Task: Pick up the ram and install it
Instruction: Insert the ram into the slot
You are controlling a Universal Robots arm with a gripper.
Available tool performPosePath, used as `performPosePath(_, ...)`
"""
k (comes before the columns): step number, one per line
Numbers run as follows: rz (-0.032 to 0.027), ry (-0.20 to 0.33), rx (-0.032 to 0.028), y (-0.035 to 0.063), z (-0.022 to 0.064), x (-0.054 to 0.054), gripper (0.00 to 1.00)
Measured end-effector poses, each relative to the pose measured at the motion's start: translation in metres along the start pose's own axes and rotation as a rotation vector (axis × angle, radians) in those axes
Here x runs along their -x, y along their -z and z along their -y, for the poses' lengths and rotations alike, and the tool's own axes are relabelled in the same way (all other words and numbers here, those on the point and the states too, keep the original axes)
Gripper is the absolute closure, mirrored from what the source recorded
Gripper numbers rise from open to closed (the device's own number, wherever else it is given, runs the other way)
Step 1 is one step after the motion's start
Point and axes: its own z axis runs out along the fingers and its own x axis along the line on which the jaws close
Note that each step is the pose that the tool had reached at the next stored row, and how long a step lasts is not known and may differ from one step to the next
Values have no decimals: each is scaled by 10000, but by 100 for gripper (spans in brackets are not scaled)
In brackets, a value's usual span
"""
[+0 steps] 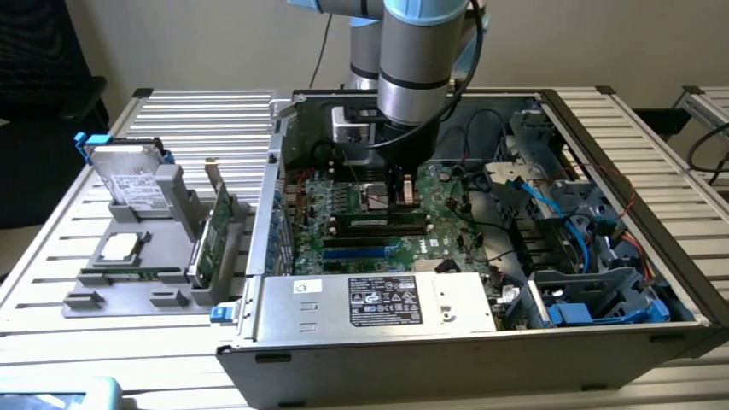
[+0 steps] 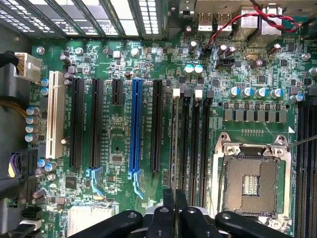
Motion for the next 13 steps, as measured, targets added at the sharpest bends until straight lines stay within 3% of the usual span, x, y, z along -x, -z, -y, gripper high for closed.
performPosePath(9, -11, 0, 0, -2, 1, 17, 87)
performPosePath(13, -86, -2, 2, -4, 1, 22, 87)
